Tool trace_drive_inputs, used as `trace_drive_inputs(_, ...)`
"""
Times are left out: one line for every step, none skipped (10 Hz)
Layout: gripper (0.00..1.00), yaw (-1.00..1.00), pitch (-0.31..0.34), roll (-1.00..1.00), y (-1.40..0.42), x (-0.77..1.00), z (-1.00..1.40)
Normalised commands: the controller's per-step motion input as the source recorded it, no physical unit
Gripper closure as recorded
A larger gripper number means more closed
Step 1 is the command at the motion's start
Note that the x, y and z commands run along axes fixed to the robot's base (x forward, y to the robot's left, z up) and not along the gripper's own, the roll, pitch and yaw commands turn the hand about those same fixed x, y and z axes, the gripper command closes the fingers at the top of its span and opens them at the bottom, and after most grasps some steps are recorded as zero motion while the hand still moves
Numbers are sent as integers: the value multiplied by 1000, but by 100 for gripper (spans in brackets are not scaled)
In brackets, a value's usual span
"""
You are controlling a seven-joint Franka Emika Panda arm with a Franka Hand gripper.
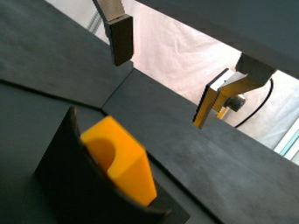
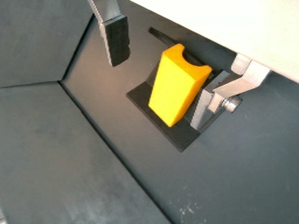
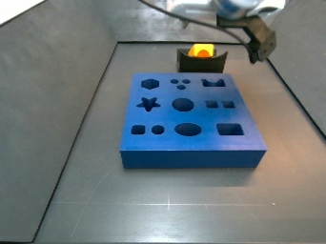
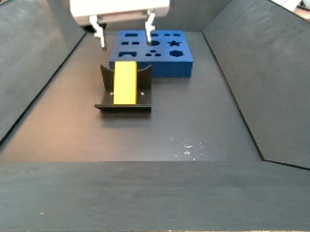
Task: Pick up the arch object. Move up. Place the arch object on the fixture. Regrasp the arch object. Rotate the arch object. Move to above the board. Insert the arch object.
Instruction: Regrasp the arch object.
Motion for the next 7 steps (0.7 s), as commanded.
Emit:
trace_drive_inputs(0,12,-122,83,33,94,-1000)
trace_drive_inputs(0,-22,-99,81,28,100,-1000)
trace_drive_inputs(0,-33,-90,79,22,106,-1000)
trace_drive_inputs(0,-46,-57,80,16,97,-889)
trace_drive_inputs(0,-53,-30,77,11,87,-771)
trace_drive_inputs(0,-46,-4,72,5,82,-622)
trace_drive_inputs(0,-35,14,73,5,80,-514)
